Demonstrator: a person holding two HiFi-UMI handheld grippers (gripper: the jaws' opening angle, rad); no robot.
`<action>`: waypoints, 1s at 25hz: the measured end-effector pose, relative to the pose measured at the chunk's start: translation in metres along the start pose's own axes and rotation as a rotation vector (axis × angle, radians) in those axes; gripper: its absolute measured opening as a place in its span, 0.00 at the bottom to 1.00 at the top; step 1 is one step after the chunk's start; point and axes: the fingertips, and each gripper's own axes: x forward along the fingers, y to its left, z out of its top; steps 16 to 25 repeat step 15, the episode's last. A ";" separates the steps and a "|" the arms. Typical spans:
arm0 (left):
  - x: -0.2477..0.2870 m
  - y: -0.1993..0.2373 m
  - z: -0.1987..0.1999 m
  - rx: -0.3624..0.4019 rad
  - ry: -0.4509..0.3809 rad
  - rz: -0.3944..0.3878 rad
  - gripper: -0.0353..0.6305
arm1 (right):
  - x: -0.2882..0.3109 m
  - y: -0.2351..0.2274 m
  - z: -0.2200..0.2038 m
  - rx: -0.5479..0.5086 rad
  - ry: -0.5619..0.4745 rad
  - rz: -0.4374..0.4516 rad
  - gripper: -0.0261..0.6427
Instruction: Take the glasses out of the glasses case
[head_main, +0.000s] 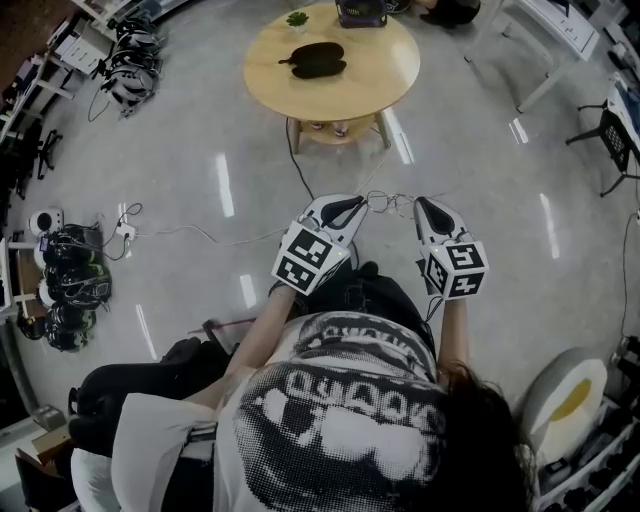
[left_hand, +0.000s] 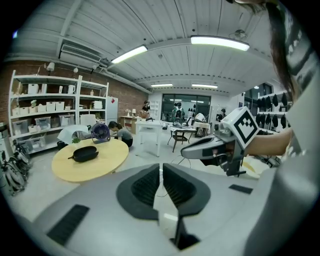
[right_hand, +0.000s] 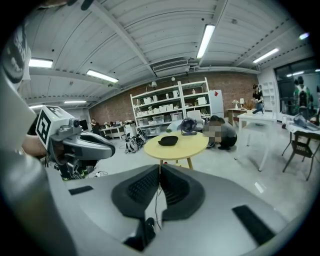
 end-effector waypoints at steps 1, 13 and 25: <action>0.000 0.001 0.000 -0.001 -0.001 0.002 0.09 | 0.001 0.000 0.000 -0.001 0.001 0.000 0.05; -0.002 0.016 -0.007 -0.025 0.000 0.018 0.09 | 0.018 0.004 0.006 -0.015 0.010 0.020 0.05; -0.002 0.019 -0.006 -0.028 0.000 0.019 0.09 | 0.021 0.004 0.007 -0.016 0.013 0.023 0.05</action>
